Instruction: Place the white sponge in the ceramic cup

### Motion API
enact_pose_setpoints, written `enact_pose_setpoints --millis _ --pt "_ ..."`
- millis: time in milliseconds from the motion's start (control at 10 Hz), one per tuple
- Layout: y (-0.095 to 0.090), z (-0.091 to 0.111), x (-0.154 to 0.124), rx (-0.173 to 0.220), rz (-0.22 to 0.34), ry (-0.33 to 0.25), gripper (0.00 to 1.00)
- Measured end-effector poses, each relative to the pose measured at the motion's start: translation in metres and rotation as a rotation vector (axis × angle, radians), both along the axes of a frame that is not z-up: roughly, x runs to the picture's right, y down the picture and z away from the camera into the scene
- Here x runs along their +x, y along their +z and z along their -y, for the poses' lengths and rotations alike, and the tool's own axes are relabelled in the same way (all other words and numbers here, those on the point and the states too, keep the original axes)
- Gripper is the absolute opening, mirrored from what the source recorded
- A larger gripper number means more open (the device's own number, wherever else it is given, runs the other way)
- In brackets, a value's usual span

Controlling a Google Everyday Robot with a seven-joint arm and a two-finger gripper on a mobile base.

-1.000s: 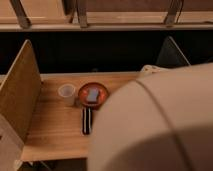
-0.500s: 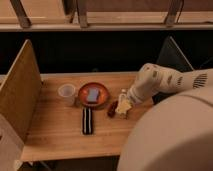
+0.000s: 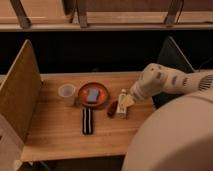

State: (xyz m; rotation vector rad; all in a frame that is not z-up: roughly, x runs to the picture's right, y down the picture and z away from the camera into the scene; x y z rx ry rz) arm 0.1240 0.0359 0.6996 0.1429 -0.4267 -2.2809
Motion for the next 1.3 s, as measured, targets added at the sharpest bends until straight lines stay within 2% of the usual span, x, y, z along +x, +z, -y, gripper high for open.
enact_pose_setpoints --millis 200,300,500,700,1100,1300 --pt "0.004 0.004 -0.044 0.01 0.07 -0.069 0.8" --pt "0.005 0.006 -0.062 0.013 0.098 -0.08 0.8" --pt "0.008 0.018 -0.078 0.025 0.117 -0.063 0.8" --pt "0.015 0.029 -0.081 0.032 0.104 -0.045 0.8" --pt "0.017 0.032 -0.078 0.039 0.096 -0.036 0.8" --pt "0.019 0.049 -0.068 0.092 0.075 -0.015 0.8"
